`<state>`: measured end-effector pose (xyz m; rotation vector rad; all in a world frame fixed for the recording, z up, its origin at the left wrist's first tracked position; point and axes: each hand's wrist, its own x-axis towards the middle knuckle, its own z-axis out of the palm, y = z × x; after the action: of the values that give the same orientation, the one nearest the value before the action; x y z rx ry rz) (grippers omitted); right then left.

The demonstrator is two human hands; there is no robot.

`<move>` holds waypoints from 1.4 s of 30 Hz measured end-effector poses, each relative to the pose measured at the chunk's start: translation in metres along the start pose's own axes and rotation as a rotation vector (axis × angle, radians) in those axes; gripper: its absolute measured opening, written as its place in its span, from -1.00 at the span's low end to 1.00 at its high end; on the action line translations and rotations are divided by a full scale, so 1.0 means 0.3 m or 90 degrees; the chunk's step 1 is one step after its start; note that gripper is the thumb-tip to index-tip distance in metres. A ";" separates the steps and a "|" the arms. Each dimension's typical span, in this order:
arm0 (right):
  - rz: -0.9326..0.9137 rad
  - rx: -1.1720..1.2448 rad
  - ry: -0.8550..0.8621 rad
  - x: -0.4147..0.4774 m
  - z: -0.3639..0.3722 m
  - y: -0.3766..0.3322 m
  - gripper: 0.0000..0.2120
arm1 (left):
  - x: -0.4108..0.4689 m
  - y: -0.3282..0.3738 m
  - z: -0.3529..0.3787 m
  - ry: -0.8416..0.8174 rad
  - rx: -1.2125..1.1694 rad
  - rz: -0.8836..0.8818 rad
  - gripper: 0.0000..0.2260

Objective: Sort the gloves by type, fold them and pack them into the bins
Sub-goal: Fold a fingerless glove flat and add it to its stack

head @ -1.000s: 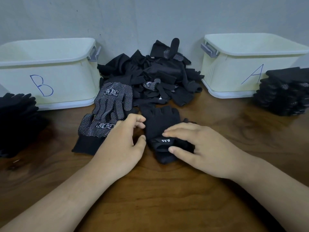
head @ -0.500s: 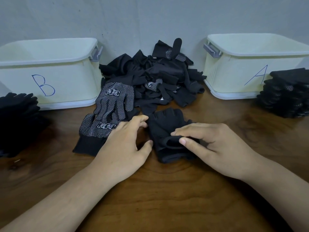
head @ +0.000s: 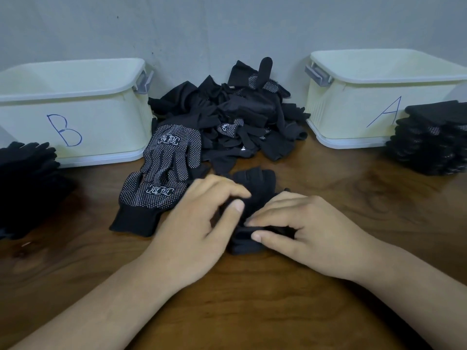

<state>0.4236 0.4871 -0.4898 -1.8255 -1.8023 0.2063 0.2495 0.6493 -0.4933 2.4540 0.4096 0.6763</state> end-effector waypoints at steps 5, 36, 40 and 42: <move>0.085 0.180 0.013 -0.016 -0.006 -0.007 -0.80 | -0.017 0.013 0.005 -0.055 -0.157 -0.082 -0.76; 0.306 0.025 0.028 -0.009 -0.099 0.108 -0.87 | -0.024 0.048 0.016 -0.361 0.243 -0.049 -0.49; 0.206 0.032 0.084 -0.016 -0.087 0.082 -0.67 | -0.027 0.045 0.016 -0.344 0.231 -0.043 -0.49; 0.157 0.071 0.146 -0.003 -0.069 0.046 -0.67 | -0.029 0.042 0.016 -0.336 0.218 -0.031 -0.48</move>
<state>0.4454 0.4812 -0.4795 -1.9039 -1.3821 0.1784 0.2465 0.6335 -0.4926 2.7994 0.3937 -0.0854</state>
